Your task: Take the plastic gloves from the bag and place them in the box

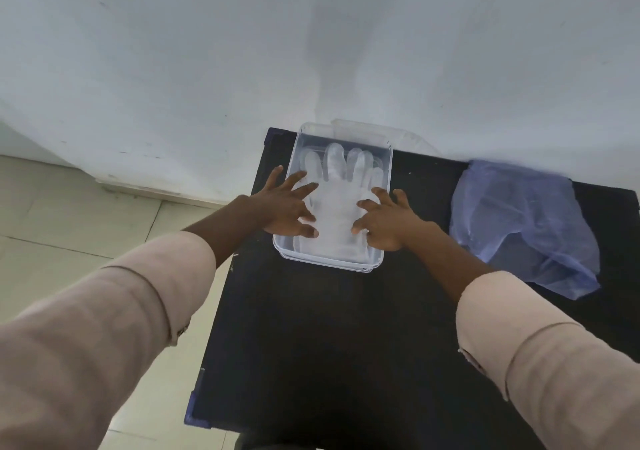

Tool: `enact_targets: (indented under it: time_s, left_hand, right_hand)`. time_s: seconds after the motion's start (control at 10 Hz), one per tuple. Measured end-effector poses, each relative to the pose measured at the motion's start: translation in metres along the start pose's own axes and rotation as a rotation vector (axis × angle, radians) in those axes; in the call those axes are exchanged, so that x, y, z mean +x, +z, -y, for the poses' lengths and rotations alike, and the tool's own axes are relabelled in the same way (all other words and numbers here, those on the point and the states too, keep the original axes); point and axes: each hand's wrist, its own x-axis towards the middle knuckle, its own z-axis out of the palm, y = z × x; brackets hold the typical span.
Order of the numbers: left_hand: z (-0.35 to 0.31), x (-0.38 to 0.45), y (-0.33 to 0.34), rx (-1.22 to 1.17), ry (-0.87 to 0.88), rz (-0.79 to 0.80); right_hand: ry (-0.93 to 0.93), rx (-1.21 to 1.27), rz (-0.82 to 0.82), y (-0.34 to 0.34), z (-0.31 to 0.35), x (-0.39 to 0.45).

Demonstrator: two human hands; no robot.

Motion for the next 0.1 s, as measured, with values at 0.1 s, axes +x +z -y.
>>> enact_targets:
  time_s: [0.1]
  left_hand:
    - [-0.0133, -0.0115, -0.0158, -0.295, -0.050, -0.231]
  right_hand:
    - [-0.040, 0.173, -0.302, -0.0039, -0.0048, -0.0202]
